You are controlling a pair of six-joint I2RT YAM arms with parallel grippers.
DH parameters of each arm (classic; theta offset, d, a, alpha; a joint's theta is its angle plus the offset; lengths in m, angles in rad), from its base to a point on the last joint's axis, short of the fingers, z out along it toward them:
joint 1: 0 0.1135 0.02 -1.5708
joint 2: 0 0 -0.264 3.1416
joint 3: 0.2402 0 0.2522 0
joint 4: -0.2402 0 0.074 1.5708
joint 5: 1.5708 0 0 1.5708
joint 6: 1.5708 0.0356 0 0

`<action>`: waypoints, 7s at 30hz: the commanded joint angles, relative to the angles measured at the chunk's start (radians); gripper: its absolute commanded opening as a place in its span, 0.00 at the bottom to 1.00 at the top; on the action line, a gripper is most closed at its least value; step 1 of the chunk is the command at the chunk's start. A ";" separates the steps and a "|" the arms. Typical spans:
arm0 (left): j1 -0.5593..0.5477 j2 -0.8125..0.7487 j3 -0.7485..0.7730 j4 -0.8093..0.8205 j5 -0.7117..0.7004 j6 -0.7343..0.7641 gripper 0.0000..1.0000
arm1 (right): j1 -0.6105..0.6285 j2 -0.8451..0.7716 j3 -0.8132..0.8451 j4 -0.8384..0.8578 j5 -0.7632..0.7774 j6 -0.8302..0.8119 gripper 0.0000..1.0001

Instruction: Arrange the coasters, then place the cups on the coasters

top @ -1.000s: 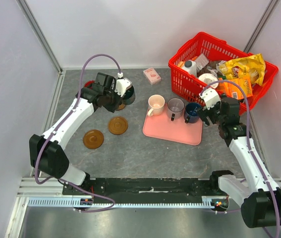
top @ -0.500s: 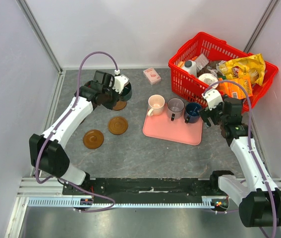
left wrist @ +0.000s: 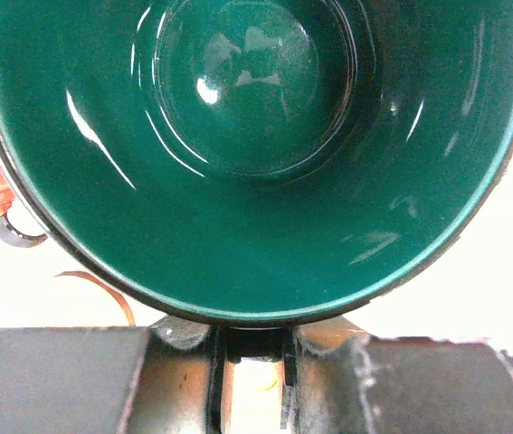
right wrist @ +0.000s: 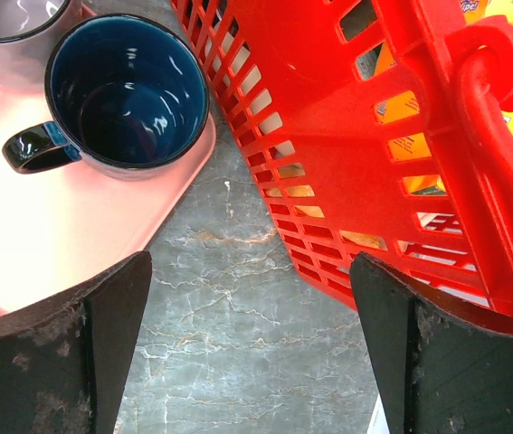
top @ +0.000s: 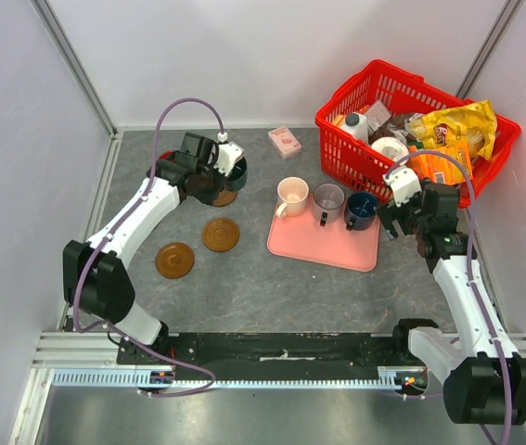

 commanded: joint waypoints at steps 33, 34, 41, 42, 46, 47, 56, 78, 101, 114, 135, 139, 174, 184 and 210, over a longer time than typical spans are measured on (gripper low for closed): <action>0.003 0.013 -0.012 0.118 0.009 -0.025 0.02 | -0.037 -0.007 0.021 -0.003 -0.045 0.009 0.98; 0.003 0.011 -0.016 0.121 0.011 -0.022 0.02 | -0.037 -0.008 0.021 -0.001 -0.045 0.008 0.98; 0.004 0.011 -0.016 0.126 0.014 -0.024 0.02 | -0.041 -0.002 0.020 -0.003 -0.048 0.008 0.98; 0.004 0.014 -0.016 0.127 0.012 -0.022 0.02 | -0.041 0.003 0.021 -0.004 -0.045 0.008 0.98; 0.004 0.019 -0.020 0.124 0.011 -0.028 0.02 | -0.044 -0.002 0.021 -0.003 -0.048 0.009 0.98; 0.003 0.014 -0.026 0.126 0.012 -0.027 0.02 | -0.044 -0.002 0.021 -0.003 -0.049 0.009 0.98; 0.004 0.003 -0.036 0.135 0.003 -0.022 0.02 | -0.051 -0.004 0.023 -0.006 -0.056 0.011 0.98; 0.003 0.017 -0.036 0.138 -0.002 -0.024 0.02 | -0.064 -0.005 0.025 -0.012 -0.065 0.008 0.98; 0.004 0.008 -0.045 0.136 0.001 -0.019 0.02 | -0.071 -0.005 0.025 -0.009 -0.068 0.011 0.98; 0.003 0.031 -0.029 0.120 -0.002 -0.018 0.02 | -0.072 -0.008 0.023 -0.007 -0.071 0.011 0.98; 0.112 0.209 0.144 0.012 0.074 -0.019 0.02 | -0.087 0.001 0.025 -0.012 -0.077 0.014 0.98; 0.135 0.217 0.139 0.017 0.084 -0.012 0.02 | -0.087 0.010 0.025 -0.013 -0.077 0.012 0.98; 0.767 0.114 -0.151 0.109 0.184 -0.013 0.02 | -0.107 -0.053 0.038 -0.055 -0.191 0.015 0.98; 0.768 0.122 -0.195 0.142 0.140 -0.001 0.02 | -0.106 -0.040 0.038 -0.056 -0.203 0.014 0.98; 0.767 0.097 -0.273 0.141 0.170 0.033 0.09 | -0.109 -0.034 0.040 -0.056 -0.180 0.020 0.98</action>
